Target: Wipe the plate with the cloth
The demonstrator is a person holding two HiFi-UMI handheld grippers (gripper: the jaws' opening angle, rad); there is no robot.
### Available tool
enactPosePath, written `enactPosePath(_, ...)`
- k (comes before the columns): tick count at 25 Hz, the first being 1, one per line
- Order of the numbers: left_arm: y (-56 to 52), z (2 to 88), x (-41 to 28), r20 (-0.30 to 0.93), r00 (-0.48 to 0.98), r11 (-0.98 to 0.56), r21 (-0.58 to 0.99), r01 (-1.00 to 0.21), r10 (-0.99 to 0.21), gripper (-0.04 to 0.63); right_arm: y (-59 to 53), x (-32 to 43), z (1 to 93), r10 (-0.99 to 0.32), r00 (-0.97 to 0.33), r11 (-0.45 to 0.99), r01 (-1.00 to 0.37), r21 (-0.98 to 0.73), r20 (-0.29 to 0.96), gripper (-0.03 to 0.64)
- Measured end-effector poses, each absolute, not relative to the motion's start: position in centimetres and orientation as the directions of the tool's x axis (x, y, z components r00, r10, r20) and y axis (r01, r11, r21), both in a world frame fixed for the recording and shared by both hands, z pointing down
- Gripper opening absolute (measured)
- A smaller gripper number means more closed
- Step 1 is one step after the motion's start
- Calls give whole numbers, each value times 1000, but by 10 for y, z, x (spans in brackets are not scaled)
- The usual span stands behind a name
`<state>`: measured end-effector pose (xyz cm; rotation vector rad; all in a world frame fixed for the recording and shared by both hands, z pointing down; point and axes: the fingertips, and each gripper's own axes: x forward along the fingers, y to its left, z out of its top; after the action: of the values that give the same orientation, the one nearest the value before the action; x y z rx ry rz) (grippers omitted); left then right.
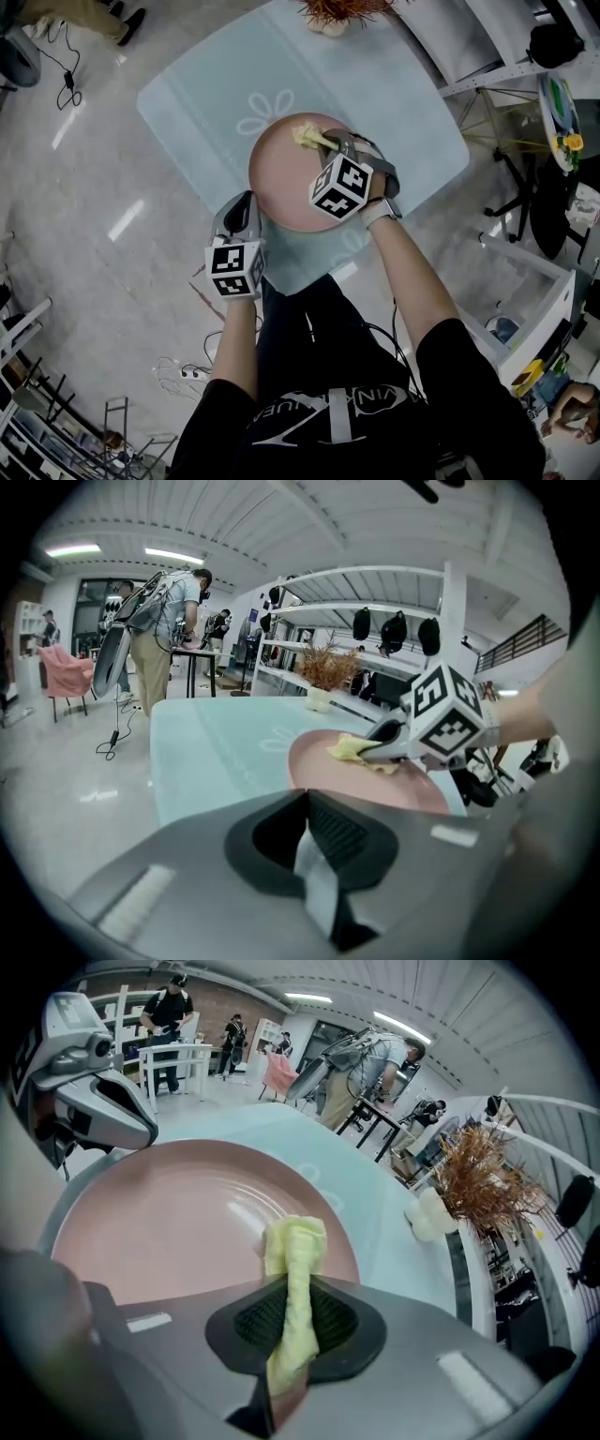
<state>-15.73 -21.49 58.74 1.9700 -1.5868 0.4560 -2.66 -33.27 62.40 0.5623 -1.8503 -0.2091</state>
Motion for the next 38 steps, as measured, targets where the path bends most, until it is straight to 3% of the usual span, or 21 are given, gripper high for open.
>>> enactPosePath(8, -214, 588, -155, 581, 233, -137, 205, -969, -780, 0, -322, 7, 626, -488, -163, 843, -343, 414, 858, 37)
enactPosePath(16, -212, 588, -153, 580, 241, -134, 222, -966, -778, 0, -290, 23, 627, -414, -190, 875, -352, 332, 890, 35)
enactPosePath(38, -211, 586, -154, 571, 250, -110, 270, -957, -782, 0, -196, -37, 628, -169, -308, 982, -133, 133, 936, 37)
